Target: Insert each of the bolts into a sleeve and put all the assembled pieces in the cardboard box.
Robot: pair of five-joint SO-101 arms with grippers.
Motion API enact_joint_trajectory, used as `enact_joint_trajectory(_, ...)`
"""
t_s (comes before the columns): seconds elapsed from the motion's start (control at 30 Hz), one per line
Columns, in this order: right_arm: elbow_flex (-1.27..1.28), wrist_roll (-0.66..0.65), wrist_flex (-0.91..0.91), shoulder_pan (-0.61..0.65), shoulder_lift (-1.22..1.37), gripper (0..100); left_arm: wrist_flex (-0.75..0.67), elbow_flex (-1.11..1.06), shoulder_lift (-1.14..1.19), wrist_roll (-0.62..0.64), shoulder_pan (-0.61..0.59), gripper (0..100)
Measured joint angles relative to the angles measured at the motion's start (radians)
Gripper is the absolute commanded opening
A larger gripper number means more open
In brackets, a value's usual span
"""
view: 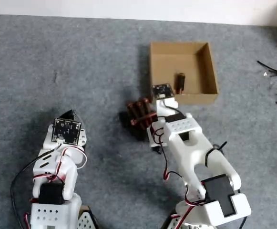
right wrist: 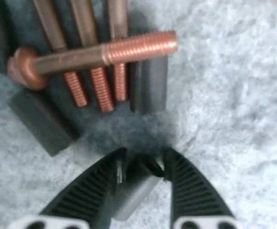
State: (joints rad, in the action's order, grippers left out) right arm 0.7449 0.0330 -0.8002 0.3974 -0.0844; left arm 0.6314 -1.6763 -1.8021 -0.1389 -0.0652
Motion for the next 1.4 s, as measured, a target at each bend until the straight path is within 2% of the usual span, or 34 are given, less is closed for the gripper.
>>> enact_joint_trajectory(0.43,0.0,0.0,0.0,0.0,0.0,7.9,0.0,0.0,0.0,0.0,0.0,3)
enact_joint_trajectory(0.57,0.0,0.0,0.0,0.0,0.0,0.2,0.0,0.0,0.0,0.0,0.0,3)
enact_joint_trajectory(1.03,0.0,0.0,0.0,-0.002,0.0,0.5,0.0,0.0,0.0,0.0,0.0,3)
enact_joint_trajectory(1.4,-0.071,-0.041,-0.008,-0.163,0.006,0.5,0.0,0.0,0.0,0.0,0.0,3)
